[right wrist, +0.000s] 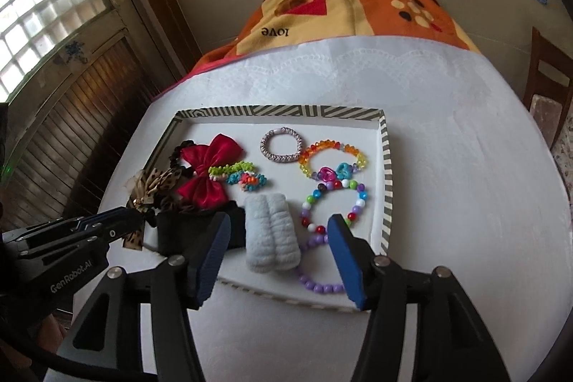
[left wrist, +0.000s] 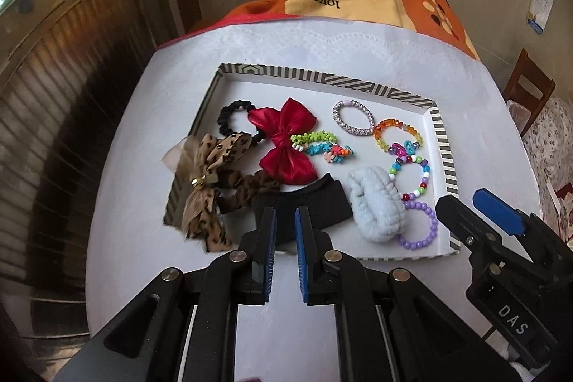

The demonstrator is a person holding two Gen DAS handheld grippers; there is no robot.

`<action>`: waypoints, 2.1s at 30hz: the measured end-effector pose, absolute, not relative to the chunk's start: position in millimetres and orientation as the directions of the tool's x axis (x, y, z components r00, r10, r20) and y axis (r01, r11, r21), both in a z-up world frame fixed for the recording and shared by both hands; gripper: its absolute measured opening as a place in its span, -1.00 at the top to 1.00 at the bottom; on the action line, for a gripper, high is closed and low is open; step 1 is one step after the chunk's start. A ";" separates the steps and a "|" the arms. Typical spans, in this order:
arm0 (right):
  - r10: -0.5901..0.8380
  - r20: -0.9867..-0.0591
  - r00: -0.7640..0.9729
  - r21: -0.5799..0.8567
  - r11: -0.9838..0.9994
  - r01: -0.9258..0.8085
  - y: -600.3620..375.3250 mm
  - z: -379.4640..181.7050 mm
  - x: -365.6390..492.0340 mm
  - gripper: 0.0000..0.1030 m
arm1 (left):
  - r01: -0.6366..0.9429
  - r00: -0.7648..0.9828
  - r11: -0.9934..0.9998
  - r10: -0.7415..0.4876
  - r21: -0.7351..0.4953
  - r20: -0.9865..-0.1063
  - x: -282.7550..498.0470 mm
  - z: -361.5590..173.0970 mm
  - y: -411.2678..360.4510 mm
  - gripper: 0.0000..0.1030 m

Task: Organize jewelry

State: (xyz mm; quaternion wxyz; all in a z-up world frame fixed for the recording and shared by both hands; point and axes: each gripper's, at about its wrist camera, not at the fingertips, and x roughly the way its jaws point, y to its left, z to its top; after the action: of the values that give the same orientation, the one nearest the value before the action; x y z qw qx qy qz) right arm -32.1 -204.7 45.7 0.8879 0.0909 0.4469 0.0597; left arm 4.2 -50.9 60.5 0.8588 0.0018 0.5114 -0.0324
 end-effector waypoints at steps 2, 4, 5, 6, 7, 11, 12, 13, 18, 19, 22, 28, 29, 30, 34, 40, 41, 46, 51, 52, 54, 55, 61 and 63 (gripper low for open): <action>0.184 -0.778 0.601 0.212 0.977 -0.026 -202.2 50.0 -38.8 -0.21 | 0.051 0.490 0.998 -0.044 -0.022 -0.871 -2.2 65.1 -49.8 0.97; 0.165 -0.773 0.613 0.196 0.981 -0.017 -200.8 55.5 -45.6 -0.23 | 0.045 0.511 0.999 -0.031 -0.009 -0.859 -9.3 71.3 -49.3 0.97; 0.158 -0.773 0.615 0.191 0.982 -0.013 -200.5 57.5 -48.3 -0.27 | 0.043 0.515 0.999 -0.028 -0.007 -0.857 -12.0 73.3 -48.8 0.97; 0.154 -0.772 0.616 0.189 0.982 -0.009 -200.5 59.5 -50.7 -0.31 | 0.042 0.521 0.999 -0.026 -0.004 -0.853 -15.1 75.9 -48.9 0.97; 0.155 -0.771 0.618 0.190 0.982 -0.008 -200.9 61.7 -52.7 -0.31 | 0.042 0.524 0.999 -0.024 -0.002 -0.851 -16.9 77.4 -48.9 0.97; 0.139 -0.768 0.626 0.176 0.984 -0.003 -199.9 68.9 -59.6 -0.33 | 0.041 0.538 0.999 -0.015 0.009 -0.843 -23.7 83.9 -49.9 0.97; 0.139 -0.769 0.624 0.172 0.985 -0.006 -198.7 70.1 -60.8 -0.34 | 0.040 0.541 0.999 -0.012 0.011 -0.841 -25.0 85.3 -49.7 0.97; 0.137 -0.770 0.623 0.169 0.986 -0.008 -197.8 71.0 -62.0 -0.34 | 0.039 0.544 0.999 -0.012 0.011 -0.839 -26.3 86.6 -49.2 0.97; 0.134 -0.767 0.627 0.164 0.986 -0.010 -195.4 74.4 -67.6 -0.35 | 0.033 0.552 0.999 -0.004 0.017 -0.834 -29.6 90.5 -47.2 0.97; 0.133 -0.767 0.627 0.163 0.987 -0.010 -195.5 74.7 -68.2 -0.36 | 0.031 0.553 0.999 -0.005 0.014 -0.833 -29.8 91.0 -46.5 0.97; 0.134 -0.768 0.626 0.164 0.986 -0.010 -195.6 74.9 -68.4 -0.36 | 0.026 0.555 1.000 -0.004 0.013 -0.832 -30.2 91.4 -45.4 0.97; 0.124 -0.775 0.620 0.154 0.988 -0.005 -197.9 75.3 -69.9 -0.36 | 0.029 0.550 0.999 -0.002 0.016 -0.835 -29.8 90.4 -44.9 0.97; 0.125 -0.776 0.618 0.154 0.988 -0.005 -198.4 75.2 -69.5 -0.36 | 0.030 0.549 0.999 -0.002 0.017 -0.836 -29.0 89.8 -45.4 0.97; 0.125 -0.776 0.618 0.155 0.988 -0.005 -198.8 75.2 -69.4 -0.36 | 0.032 0.547 0.999 -0.003 0.017 -0.837 -28.2 89.4 -46.0 0.97; 0.118 -0.778 0.617 0.148 0.989 -0.003 -199.8 74.1 -66.5 -0.37 | 0.039 0.545 0.999 0.001 0.027 -0.838 -25.4 88.0 -49.4 0.97; 0.114 -0.786 0.608 0.147 0.989 0.004 -202.4 70.6 -61.4 -0.37 | 0.048 0.543 0.998 0.004 0.035 -0.840 -21.3 86.4 -53.2 0.97; 0.116 -0.787 0.606 0.149 0.989 0.004 -202.6 70.3 -61.1 -0.37 | 0.049 0.543 0.998 0.004 0.036 -0.840 -20.8 86.1 -53.4 0.97; 0.118 -0.791 0.601 0.150 0.989 0.003 -203.5 67.0 -58.8 -0.37 | 0.053 0.540 0.998 0.000 0.035 -0.841 -18.7 84.7 -55.6 0.97; 0.118 -0.790 0.601 0.152 0.988 0.007 -205.5 66.0 -57.8 -0.37 | 0.055 0.535 0.998 -0.002 0.033 -0.845 -16.5 82.6 -57.6 0.97; 0.118 -0.790 0.601 0.154 0.988 0.009 -206.4 65.6 -57.5 -0.37 | 0.056 0.534 0.998 -0.001 0.034 -0.846 -16.0 82.1 -57.6 0.97; 0.117 -0.792 0.599 0.154 0.988 0.011 -207.2 64.7 -57.0 -0.37 | 0.056 0.533 0.998 0.000 0.035 -0.846 -15.8 81.6 -57.9 0.97; 0.118 -0.793 0.597 0.155 0.988 0.011 -207.1 64.1 -56.7 -0.37 | 0.055 0.533 0.998 0.000 0.034 -0.846 -15.5 81.4 -57.6 0.97; 0.126 -0.798 0.589 0.155 0.988 -0.002 -203.6 60.6 -55.1 -0.37 | 0.051 0.526 0.998 0.000 0.032 -0.850 -15.3 79.4 -55.6 0.97; 0.129 -0.798 0.589 0.156 0.988 -0.004 -202.5 60.7 -55.0 -0.37 | 0.048 0.527 0.998 0.002 0.032 -0.850 -15.4 79.5 -54.8 0.97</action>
State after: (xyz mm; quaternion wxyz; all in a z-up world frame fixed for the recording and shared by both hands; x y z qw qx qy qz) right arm -55.0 -202.5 60.7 0.8886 0.0689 0.4519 0.0373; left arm -15.4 -54.8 79.5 0.8733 0.0256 0.4863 -0.0131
